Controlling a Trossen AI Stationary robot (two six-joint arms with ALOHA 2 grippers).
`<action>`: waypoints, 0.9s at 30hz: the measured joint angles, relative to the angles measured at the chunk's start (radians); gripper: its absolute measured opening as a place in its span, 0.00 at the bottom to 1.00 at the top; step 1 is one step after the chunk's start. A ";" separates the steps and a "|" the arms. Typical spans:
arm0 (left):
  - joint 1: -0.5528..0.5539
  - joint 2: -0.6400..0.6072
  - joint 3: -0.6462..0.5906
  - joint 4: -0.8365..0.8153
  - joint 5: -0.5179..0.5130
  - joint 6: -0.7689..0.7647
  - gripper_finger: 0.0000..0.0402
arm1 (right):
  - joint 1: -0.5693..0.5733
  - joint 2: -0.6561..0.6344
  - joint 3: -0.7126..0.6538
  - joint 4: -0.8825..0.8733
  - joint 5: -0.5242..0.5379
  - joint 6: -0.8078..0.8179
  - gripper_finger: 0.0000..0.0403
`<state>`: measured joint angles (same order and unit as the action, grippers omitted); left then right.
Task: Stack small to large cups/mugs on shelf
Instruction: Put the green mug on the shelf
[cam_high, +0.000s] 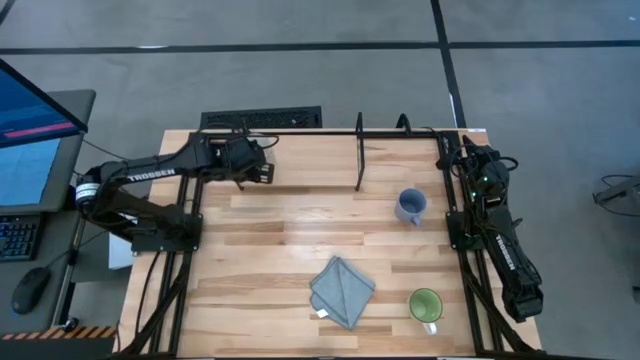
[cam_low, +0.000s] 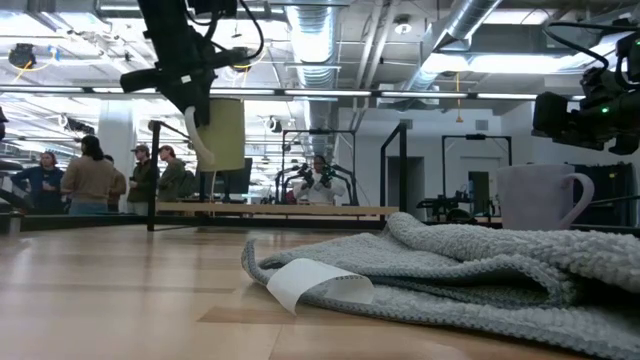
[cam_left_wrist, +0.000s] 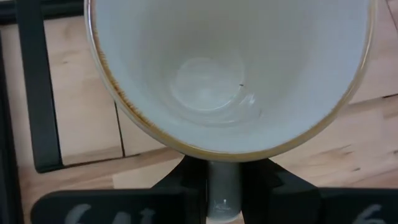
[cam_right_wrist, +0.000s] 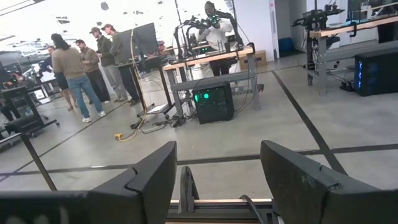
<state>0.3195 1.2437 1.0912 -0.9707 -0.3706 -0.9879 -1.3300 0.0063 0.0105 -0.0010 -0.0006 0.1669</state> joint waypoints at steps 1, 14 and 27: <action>0.007 0.000 0.000 0.003 -0.001 0.000 0.10 | 0.000 0.000 0.000 0.000 0.000 0.000 0.63; 0.075 0.035 0.000 0.098 0.051 0.055 0.10 | 0.000 0.000 0.000 0.000 0.000 0.000 0.63; 0.128 0.084 0.000 0.104 0.063 0.046 0.10 | 0.000 0.041 0.000 0.000 0.000 0.000 0.63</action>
<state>0.4477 1.3281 1.0912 -0.8663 -0.3077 -0.9420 -1.3300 0.0470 0.0105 -0.0013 -0.0010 0.1673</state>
